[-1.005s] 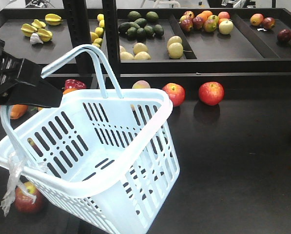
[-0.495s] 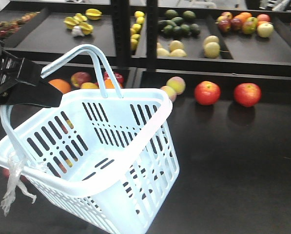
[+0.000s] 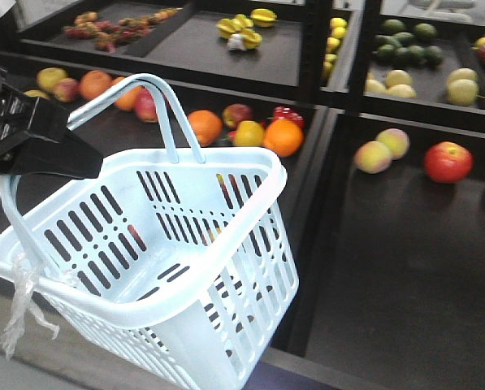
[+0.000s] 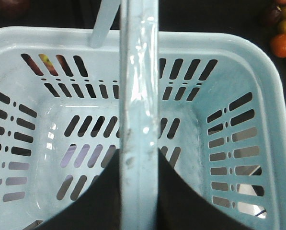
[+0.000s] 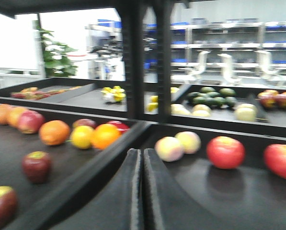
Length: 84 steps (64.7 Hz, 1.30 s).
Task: Pick three apples into basket with both arms
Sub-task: 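Hold the basket up with the left gripper while the base backs away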
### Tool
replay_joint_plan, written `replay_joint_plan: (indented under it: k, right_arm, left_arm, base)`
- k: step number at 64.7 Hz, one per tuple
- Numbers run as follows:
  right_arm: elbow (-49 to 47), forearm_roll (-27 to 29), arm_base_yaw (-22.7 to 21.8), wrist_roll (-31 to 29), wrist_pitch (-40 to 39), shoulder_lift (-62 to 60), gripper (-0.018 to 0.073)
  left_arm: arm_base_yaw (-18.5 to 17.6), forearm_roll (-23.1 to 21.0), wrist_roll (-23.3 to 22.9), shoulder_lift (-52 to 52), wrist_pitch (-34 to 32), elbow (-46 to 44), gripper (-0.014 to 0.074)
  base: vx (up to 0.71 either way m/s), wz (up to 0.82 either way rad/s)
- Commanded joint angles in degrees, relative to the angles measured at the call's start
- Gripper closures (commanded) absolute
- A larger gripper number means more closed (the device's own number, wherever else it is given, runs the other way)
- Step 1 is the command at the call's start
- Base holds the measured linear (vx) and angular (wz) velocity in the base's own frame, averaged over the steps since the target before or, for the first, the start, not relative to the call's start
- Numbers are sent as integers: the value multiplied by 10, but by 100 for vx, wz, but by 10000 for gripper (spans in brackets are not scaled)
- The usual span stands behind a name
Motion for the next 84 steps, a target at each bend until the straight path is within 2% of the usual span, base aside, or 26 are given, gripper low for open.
replay_joint_plan:
  k: [1, 44, 84]
  right_arm:
    - [8, 0, -3, -5, -42, -6, 564]
    - [8, 0, -3, -5, -42, -6, 564]
    - [8, 0, -3, -5, -42, -6, 564]
  left_arm:
    - [-3, -34, -5, -16, -17, -13, 604]
    - [-3, -34, -5, -16, -17, -13, 604]
    - [-3, -34, -5, -16, -17, -13, 604]
  base:
    - [-13, 50]
    - [-13, 52]
    - [-14, 66]
